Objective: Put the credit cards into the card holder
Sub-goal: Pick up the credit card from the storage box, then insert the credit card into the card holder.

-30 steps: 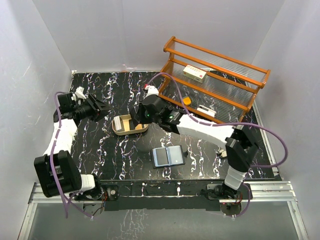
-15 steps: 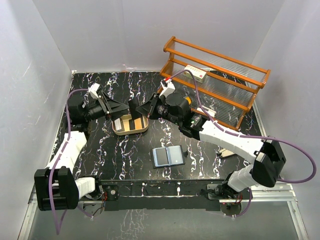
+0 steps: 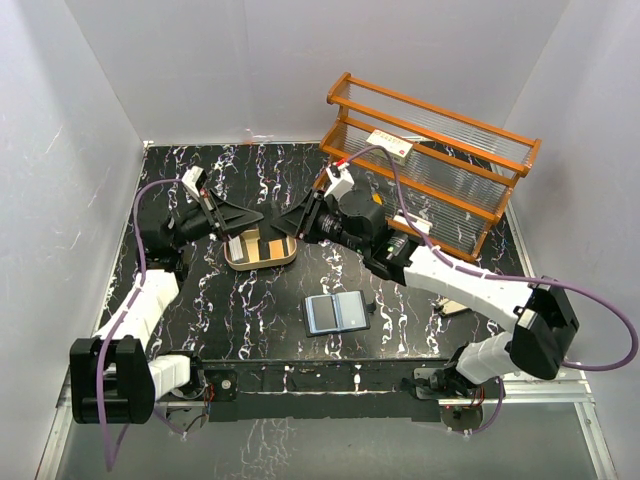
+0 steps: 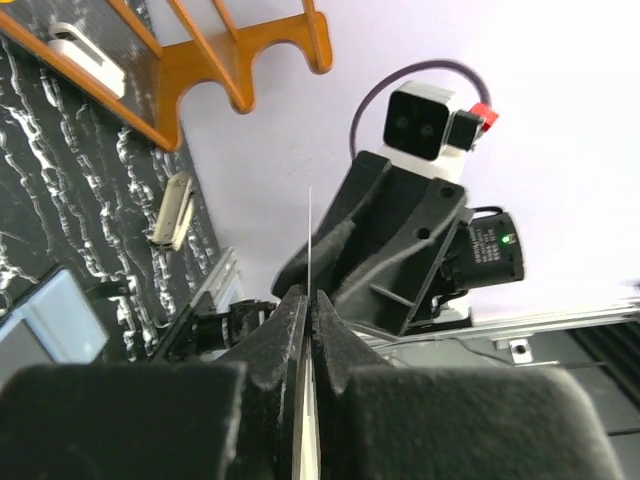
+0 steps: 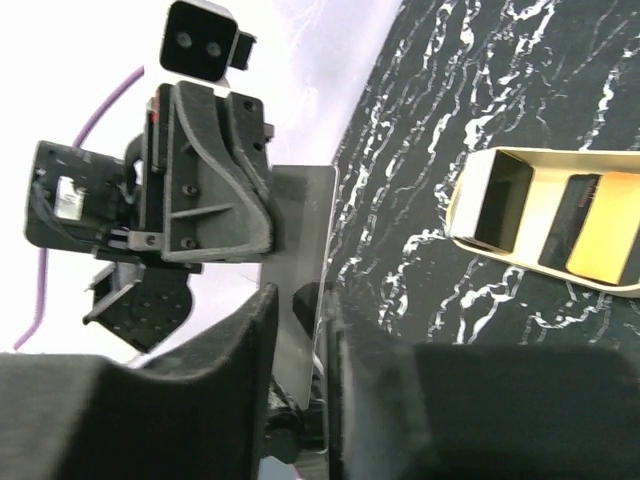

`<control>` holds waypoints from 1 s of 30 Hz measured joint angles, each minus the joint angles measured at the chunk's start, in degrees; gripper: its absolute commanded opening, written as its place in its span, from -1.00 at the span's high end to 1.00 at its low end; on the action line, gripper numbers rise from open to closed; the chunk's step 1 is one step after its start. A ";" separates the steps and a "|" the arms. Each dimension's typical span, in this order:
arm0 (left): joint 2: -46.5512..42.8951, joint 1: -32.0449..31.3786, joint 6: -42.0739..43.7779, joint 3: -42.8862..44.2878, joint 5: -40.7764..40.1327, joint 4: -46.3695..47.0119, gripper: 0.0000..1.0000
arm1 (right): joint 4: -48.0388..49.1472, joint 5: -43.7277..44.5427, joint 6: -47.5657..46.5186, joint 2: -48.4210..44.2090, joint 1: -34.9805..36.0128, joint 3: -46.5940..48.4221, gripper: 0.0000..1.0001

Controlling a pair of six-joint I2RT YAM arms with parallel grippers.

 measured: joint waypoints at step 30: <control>-3.21 -23.39 31.41 3.56 -23.26 -42.34 1.00 | -41.20 20.41 -12.28 -11.98 0.00 -13.20 -0.03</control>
